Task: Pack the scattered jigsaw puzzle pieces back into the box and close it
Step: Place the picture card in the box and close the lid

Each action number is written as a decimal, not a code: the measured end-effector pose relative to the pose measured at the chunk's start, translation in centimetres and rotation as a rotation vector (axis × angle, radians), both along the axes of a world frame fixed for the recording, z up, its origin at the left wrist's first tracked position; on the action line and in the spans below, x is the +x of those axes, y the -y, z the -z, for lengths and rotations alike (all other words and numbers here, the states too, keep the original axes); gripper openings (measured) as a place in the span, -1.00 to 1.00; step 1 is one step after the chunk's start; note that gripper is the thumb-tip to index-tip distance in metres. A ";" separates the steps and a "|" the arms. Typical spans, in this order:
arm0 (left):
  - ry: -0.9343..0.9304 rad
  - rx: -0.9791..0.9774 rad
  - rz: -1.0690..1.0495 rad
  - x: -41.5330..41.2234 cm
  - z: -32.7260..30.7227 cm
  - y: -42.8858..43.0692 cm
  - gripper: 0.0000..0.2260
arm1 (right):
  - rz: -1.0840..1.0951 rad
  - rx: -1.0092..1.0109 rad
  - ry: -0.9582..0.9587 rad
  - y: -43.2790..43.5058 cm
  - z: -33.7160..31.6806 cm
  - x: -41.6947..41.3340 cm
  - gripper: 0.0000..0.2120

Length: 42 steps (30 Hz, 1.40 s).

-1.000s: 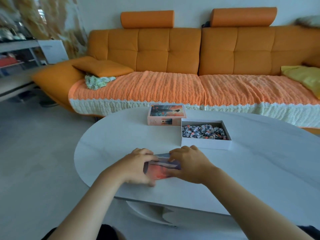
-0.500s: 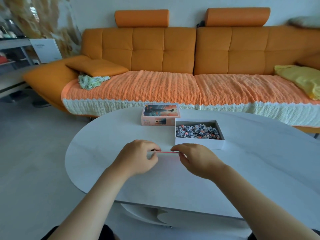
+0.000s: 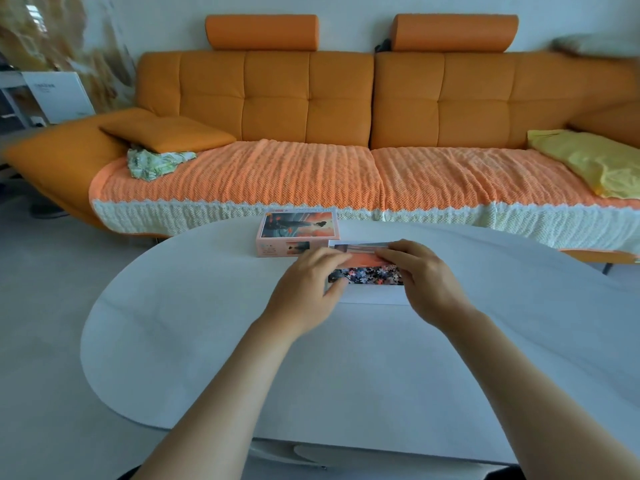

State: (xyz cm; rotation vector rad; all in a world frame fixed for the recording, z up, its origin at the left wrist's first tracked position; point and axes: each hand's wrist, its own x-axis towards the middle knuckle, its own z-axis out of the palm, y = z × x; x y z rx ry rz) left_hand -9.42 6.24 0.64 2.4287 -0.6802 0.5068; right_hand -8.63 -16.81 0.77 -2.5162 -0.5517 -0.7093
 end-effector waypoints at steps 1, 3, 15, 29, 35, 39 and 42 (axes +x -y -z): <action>-0.023 0.017 0.002 0.5 0.2 0.6 -0.66 | 0.016 -0.010 -0.032 0.4 0.3 0.3 -0.59; -0.047 0.051 0.002 1.3 0.9 1.5 -0.67 | 0.039 -0.064 -0.126 0.9 0.8 0.7 -0.58; 0.052 0.141 0.006 2.9 2.4 2.7 -0.77 | 0.099 -0.239 -0.361 -0.4 1.0 0.8 -0.64; -0.298 -0.150 -0.519 8.5 2.1 -5.1 -0.43 | 0.109 -0.419 -0.477 -8.3 -1.1 7.6 -0.44; -0.472 -0.094 -0.501 9.2 3.0 -6.5 -0.38 | 0.113 -0.449 -0.577 -10.6 -0.7 10.7 -0.41; -0.374 -0.293 -0.498 9.3 2.2 -6.9 -0.36 | 0.109 -0.347 -0.488 -11.2 -1.3 10.3 -0.49; -0.255 -0.362 -0.463 9.0 1.5 -6.9 -0.35 | 0.086 -0.263 -0.382 -10.7 -2.3 9.2 -0.50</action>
